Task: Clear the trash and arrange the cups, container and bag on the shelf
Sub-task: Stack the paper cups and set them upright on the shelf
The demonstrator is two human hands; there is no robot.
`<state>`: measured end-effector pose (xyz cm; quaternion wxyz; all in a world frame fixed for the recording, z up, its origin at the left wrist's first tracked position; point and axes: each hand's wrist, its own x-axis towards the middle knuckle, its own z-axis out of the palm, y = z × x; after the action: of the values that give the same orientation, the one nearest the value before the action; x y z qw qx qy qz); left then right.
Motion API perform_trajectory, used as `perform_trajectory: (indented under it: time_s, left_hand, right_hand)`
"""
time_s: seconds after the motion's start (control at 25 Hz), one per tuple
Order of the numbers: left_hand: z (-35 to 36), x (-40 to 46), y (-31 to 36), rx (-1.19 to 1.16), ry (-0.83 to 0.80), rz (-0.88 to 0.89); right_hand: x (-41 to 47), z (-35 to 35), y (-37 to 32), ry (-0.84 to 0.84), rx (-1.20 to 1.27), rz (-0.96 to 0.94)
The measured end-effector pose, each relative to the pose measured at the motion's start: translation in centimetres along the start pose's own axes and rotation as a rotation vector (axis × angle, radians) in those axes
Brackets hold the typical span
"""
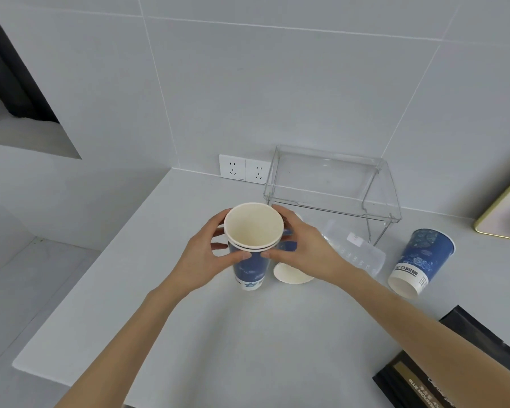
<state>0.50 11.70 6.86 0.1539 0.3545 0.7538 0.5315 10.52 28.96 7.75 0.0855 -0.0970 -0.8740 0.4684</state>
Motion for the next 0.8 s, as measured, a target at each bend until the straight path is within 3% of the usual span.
perform_trajectory:
  time_s: [0.44, 0.8]
  left_hand:
    - [-0.1, 8.4, 6.4, -0.099, -0.121, 0.149]
    - [0.8, 15.5, 7.8, -0.147, -0.138, 0.187]
  right_hand:
    - [3.2, -7.3, -2.7, 0.219, 0.201, -0.113]
    - [8.1, -12.7, -2.9, 0.181, 0.233, -0.116]
